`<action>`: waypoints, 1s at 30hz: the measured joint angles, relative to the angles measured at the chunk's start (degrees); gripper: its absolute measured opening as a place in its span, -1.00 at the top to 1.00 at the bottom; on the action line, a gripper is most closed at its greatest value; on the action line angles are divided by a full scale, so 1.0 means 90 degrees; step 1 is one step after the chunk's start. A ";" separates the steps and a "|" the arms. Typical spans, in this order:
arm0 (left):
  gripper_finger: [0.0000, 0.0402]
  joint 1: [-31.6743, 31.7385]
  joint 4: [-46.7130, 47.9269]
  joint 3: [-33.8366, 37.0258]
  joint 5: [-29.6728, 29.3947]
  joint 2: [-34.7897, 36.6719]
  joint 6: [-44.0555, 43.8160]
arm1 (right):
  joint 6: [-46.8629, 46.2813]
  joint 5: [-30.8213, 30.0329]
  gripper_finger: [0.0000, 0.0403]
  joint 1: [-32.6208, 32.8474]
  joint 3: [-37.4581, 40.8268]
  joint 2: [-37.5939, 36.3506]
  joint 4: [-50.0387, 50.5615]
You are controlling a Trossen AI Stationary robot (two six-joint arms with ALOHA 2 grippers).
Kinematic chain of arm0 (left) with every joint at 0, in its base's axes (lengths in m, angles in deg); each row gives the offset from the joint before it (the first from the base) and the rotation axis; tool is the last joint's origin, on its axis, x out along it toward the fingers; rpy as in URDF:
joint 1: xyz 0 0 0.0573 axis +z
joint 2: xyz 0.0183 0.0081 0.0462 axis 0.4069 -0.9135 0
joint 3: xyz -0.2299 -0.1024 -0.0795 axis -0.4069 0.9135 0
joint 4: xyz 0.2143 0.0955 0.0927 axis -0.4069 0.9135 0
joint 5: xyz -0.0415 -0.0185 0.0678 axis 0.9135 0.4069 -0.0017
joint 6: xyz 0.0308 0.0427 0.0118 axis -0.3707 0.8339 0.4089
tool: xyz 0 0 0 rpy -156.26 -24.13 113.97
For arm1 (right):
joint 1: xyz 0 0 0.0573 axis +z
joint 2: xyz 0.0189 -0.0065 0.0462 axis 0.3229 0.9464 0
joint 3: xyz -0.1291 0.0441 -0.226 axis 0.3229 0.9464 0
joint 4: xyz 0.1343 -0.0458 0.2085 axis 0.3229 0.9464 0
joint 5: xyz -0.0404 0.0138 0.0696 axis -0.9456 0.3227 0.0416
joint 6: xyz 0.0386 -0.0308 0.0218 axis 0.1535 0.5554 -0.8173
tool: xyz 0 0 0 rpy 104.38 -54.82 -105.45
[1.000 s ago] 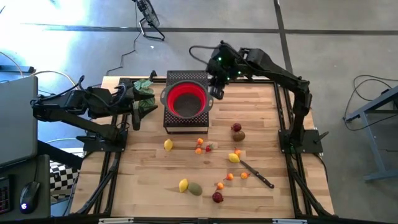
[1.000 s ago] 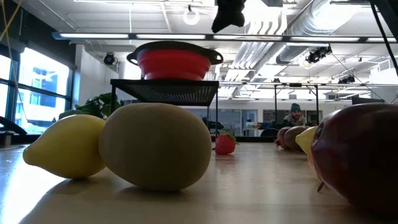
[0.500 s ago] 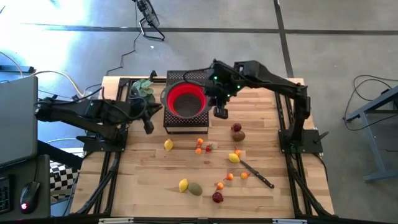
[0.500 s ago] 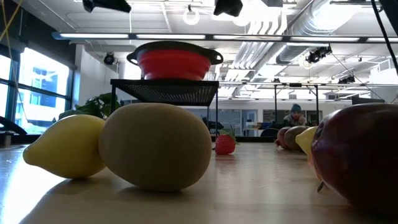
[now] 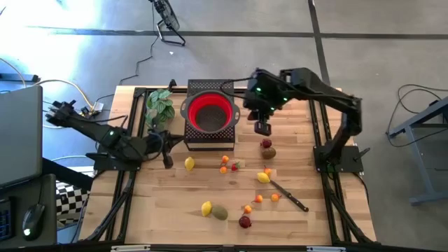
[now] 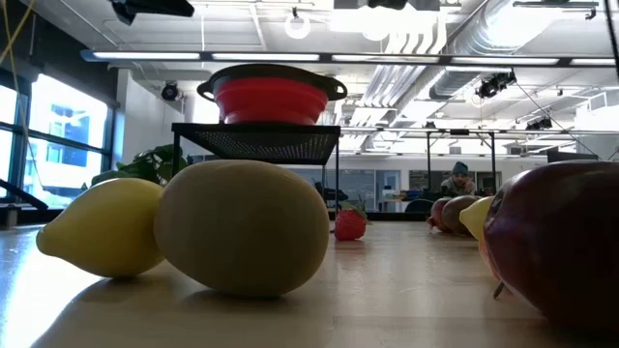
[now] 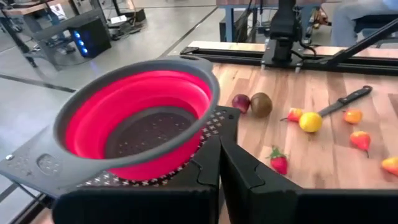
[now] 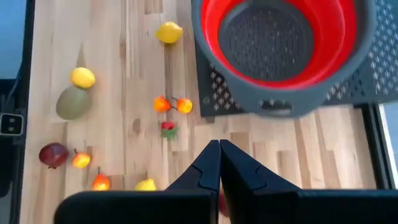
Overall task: Pick & Place Fruit
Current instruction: Put the red strainer bowl on the shelf
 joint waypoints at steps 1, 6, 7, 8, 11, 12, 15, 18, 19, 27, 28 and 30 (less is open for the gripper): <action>0.99 -0.0120 -0.0007 0.0014 -0.0115 0.0000 -0.0034 | -0.0120 -0.0058 0.99 0.0002 0.0186 -0.0174 -0.0097; 1.00 -0.0563 -0.0118 0.0106 -0.0770 -0.0019 -0.0058 | -0.0767 -0.0649 0.99 0.0177 0.1433 -0.1458 -0.0750; 1.00 -0.0612 -0.0118 0.0120 -0.0863 -0.0019 -0.0060 | -0.0840 -0.0737 0.99 0.0241 0.1795 -0.1774 -0.1013; 1.00 -0.0635 -0.0111 0.0120 -0.0943 -0.0019 -0.0060 | -0.0905 -0.0832 0.99 0.0318 0.2155 -0.2076 -0.1259; 1.00 -0.0654 -0.0147 0.0123 -0.0946 -0.0019 -0.0059 | -0.1071 -0.1105 0.99 0.0525 0.3476 -0.3019 -0.2423; 1.00 -0.0655 -0.0162 0.0123 -0.0942 -0.0019 -0.0060 | -0.1127 -0.1154 0.99 0.0584 0.3950 -0.3327 -0.2868; 1.00 -0.0652 -0.0168 0.0123 -0.0814 -0.0019 -0.0060 | -0.1233 -0.1157 0.99 0.0730 0.5350 -0.4199 -0.4157; 1.00 -0.0652 -0.0209 0.0123 -0.0611 -0.0019 -0.0060 | -0.1368 -0.1160 0.99 0.0857 0.6691 -0.4914 -0.5332; 1.00 -0.0652 -0.0241 0.0123 -0.0573 -0.0027 -0.0060 | -0.1391 -0.1159 0.99 0.0896 0.7130 -0.5108 -0.5721; 1.00 -0.0652 -0.0458 0.0123 -0.0470 -0.0102 0.0013 | -0.1453 -0.1164 0.99 0.0991 0.9976 -0.5824 -0.9448; 1.00 -0.0652 -0.0453 0.0123 -0.0469 -0.0102 0.0013 | -0.1452 -0.1164 0.99 0.0991 1.0180 -0.5822 -0.9787; 1.00 -0.0652 -0.0451 0.0123 -0.0470 -0.0102 0.0013 | -0.1456 -0.1177 0.99 0.0991 1.0484 -0.5822 -1.0301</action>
